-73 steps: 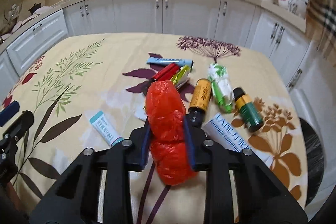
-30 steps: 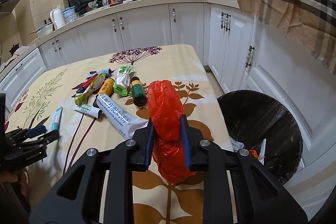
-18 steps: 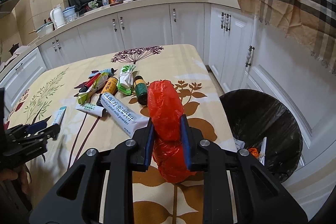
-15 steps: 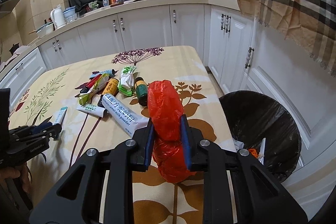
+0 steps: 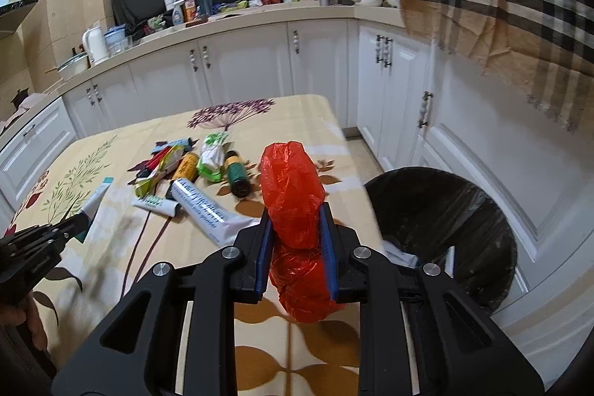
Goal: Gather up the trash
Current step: 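Carry the red bag and tube over the black bin and open both tools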
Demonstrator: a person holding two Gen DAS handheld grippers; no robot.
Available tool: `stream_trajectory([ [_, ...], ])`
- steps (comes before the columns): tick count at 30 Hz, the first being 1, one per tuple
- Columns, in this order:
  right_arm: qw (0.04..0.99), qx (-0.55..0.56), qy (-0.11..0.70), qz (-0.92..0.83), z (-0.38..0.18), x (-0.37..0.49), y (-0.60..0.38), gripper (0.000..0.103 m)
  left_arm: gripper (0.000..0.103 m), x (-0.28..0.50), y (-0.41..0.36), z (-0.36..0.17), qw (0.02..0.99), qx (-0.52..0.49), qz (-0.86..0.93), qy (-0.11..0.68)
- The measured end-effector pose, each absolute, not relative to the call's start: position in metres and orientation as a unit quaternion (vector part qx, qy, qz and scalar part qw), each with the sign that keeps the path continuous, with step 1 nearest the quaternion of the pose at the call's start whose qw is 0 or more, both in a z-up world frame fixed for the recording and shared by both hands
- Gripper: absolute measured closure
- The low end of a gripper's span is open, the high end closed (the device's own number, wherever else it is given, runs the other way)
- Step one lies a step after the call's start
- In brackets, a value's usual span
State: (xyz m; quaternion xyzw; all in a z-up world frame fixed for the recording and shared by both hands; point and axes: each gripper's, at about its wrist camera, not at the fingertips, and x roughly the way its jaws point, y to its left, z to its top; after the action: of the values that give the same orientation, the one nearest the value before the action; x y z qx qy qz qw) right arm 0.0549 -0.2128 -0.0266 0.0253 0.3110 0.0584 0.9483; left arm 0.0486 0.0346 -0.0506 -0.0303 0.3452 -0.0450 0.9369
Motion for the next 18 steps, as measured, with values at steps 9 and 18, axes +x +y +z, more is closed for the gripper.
stream_trajectory([
  [9,0.955,0.037,0.295,0.001,-0.018,0.053,-0.258,0.08,0.097,0.053,-0.041,-0.024,0.945,-0.004,-0.14,0.297],
  [18,0.957,0.04,0.282,-0.052,-0.017,0.062,-0.303,0.08,0.097,0.075,-0.117,-0.016,0.939,0.01,-0.206,0.274],
])
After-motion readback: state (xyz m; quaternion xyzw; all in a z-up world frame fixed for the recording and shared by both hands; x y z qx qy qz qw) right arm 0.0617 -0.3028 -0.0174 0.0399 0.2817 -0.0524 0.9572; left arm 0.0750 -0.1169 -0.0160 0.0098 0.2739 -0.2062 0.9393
